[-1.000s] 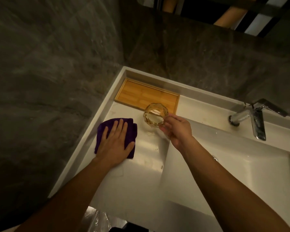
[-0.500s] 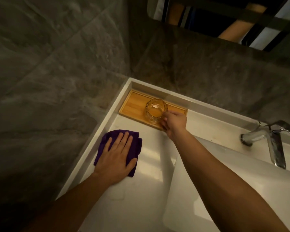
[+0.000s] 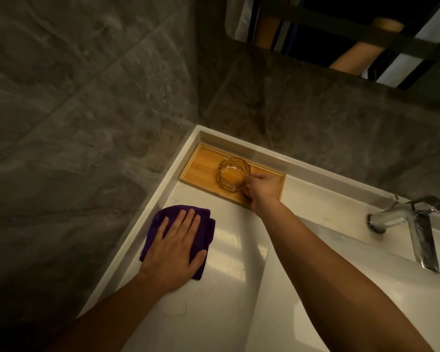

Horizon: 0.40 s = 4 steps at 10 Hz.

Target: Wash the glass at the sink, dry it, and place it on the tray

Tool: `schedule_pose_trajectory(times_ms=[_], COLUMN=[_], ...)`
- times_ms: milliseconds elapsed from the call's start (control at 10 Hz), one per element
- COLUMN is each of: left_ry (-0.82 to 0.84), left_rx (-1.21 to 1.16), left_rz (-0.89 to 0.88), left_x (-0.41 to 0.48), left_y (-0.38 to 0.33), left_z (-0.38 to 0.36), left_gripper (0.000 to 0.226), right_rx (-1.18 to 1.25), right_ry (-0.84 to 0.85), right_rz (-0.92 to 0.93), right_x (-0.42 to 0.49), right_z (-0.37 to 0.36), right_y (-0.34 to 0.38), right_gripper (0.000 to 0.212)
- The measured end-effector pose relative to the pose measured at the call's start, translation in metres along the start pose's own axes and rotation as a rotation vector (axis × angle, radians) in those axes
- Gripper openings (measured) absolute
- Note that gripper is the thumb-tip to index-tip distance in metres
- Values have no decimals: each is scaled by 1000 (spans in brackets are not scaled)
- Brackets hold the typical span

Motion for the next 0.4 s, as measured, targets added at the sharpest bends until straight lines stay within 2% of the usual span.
schedule_pose_trajectory(times_ms=[200,300,400], left_ry=[5,13,41], left_rx=[5,6,24], left_rz=[7,7,9], left_x=[-1,-2,-3], left_y=[-1,0,-4], left_z=[2,3,9], left_gripper=[80,80,79], right_rx=[-56,-65,-114], right_ry=[25,65,85], right_rz=[30,85,194], right_x=[-2,-9,-25], right_z=[1,7,22], right_y=[0,0,-1], right_gripper=[28,57,63])
Point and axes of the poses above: each hand's wrist, its own x-axis towards the middle knuckle, its own z-axis out of the back of the hand, y = z × x, the point moved 4 cm from there along x, towards the middle knuckle, and after that the axes turned 5 degrees about -z, right-handed, at the moved point
